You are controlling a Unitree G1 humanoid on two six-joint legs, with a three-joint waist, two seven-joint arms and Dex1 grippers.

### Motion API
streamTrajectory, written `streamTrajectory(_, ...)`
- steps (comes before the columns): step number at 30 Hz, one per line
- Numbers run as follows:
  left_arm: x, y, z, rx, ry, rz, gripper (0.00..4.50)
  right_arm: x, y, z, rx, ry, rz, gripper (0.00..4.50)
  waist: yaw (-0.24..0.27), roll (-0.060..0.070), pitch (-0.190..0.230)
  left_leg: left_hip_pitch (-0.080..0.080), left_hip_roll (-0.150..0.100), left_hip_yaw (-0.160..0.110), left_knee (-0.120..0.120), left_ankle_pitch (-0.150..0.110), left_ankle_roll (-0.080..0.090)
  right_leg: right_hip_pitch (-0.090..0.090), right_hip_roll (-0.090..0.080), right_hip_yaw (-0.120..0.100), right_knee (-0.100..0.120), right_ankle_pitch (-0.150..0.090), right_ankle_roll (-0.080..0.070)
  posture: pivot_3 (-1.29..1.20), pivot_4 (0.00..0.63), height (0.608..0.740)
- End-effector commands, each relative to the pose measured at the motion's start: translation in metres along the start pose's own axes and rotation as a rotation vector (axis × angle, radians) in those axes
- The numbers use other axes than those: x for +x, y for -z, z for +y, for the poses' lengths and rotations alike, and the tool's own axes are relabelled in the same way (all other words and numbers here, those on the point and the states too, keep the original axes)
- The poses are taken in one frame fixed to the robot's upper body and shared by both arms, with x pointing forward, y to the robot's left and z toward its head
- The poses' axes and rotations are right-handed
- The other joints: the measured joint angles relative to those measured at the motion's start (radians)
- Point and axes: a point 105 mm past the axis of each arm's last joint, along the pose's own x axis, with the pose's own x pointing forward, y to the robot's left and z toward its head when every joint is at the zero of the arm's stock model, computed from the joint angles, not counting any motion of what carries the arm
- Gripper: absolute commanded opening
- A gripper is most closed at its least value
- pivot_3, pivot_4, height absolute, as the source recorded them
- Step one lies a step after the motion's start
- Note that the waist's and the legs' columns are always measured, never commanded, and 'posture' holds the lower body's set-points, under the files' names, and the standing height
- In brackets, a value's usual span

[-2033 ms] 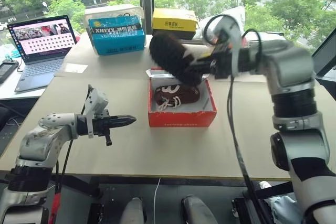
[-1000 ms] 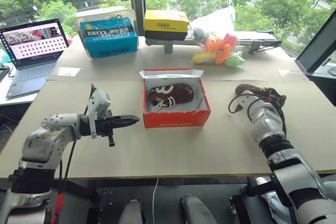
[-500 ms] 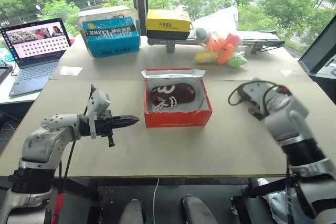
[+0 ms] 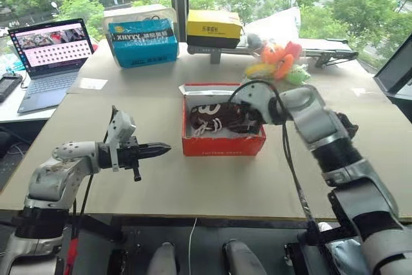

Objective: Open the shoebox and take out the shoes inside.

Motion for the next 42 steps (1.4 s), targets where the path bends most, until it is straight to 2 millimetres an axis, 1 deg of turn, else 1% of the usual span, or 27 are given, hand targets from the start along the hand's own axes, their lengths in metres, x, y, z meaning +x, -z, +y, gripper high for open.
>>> streamTrajectory(1, 0.000, -0.010, -0.004, 0.041, 0.009, -0.028, 0.00, 0.003, 0.000, -0.024, -0.049, 0.081, 0.000, 4.49, -0.001, 0.000, 0.000, 0.000, 0.000, 0.000, 0.000, 0.000, 0.000, 0.000, 0.000, 0.000, 0.000, 0.000, 0.000, 0.00, 0.150, 0.716)
streamTrajectory(4, -0.002, -0.009, -0.005, 0.038, 0.004, -0.026, 0.00, 0.007, 0.000, -0.033, -0.079, 0.124, 0.012, 4.49, -0.003, 0.000, 0.000, 0.000, 0.000, 0.000, 0.000, 0.000, 0.000, 0.000, 0.000, 0.000, 0.000, 0.000, 0.000, 0.00, 0.150, 0.716)
streamTrajectory(9, -0.004, -0.009, -0.005, 0.036, -0.006, -0.025, 0.00, 0.018, 0.003, -0.028, -0.073, 0.092, 0.013, 4.49, -0.003, 0.000, 0.000, 0.000, 0.000, 0.000, 0.000, 0.000, 0.000, 0.000, 0.000, 0.000, 0.000, 0.000, -0.001, 0.00, 0.150, 0.716)
streamTrajectory(14, -0.006, -0.009, -0.005, 0.038, -0.015, -0.016, 0.00, 0.037, 0.018, -0.007, 0.021, 0.013, 0.020, 4.49, -0.007, 0.000, 0.000, 0.004, 0.000, 0.000, 0.000, 0.000, 0.000, 0.003, 0.000, 0.000, 0.001, 0.000, -0.001, 0.00, 0.150, 0.716)
streamTrajectory(23, -0.007, -0.010, -0.005, 0.040, -0.014, -0.012, 0.00, 0.053, 0.017, 0.013, 0.159, -0.062, -0.031, 4.49, -0.010, 0.000, 0.000, 0.015, 0.001, -0.001, -0.001, 0.000, 0.000, 0.014, 0.001, -0.001, 0.000, -0.005, 0.003, 0.00, 0.150, 0.716)
streamTrajectory(27, -0.006, -0.011, -0.005, 0.040, -0.011, -0.012, 0.00, 0.056, 0.022, 0.018, 0.170, -0.075, -0.013, 4.49, -0.017, -0.001, -0.001, 0.019, 0.001, -0.001, -0.003, 0.000, 0.000, 0.016, 0.001, -0.001, 0.001, -0.006, 0.003, 0.00, 0.150, 0.716)
streamTrajectory(32, -0.006, -0.011, -0.005, 0.041, -0.012, -0.012, 0.00, 0.057, 0.027, 0.028, 0.165, -0.135, 0.002, 4.49, -0.027, -0.001, -0.001, 0.019, 0.001, -0.001, -0.005, 0.000, 0.000, 0.016, 0.001, -0.001, 0.001, -0.006, 0.003, 0.00, 0.150, 0.716)
streamTrajectory(37, -0.006, -0.011, -0.005, 0.038, -0.009, -0.011, 0.00, 0.064, 0.044, 0.054, 0.118, -0.241, 0.064, 4.49, -0.031, -0.003, -0.004, 0.020, 0.001, -0.001, -0.007, 0.000, 0.000, 0.016, 0.001, -0.001, 0.000, -0.007, 0.002, 0.00, 0.150, 0.716)
streamTrajectory(42, -0.005, -0.012, -0.005, 0.037, -0.010, -0.012, 0.00, 0.067, 0.046, 0.058, 0.110, -0.243, 0.077, 4.49, -0.031, -0.004, -0.005, 0.022, 0.001, -0.001, -0.010, 0.000, 0.000, 0.017, 0.001, -0.001, 0.001, -0.008, 0.000, 0.00, 0.150, 0.716)
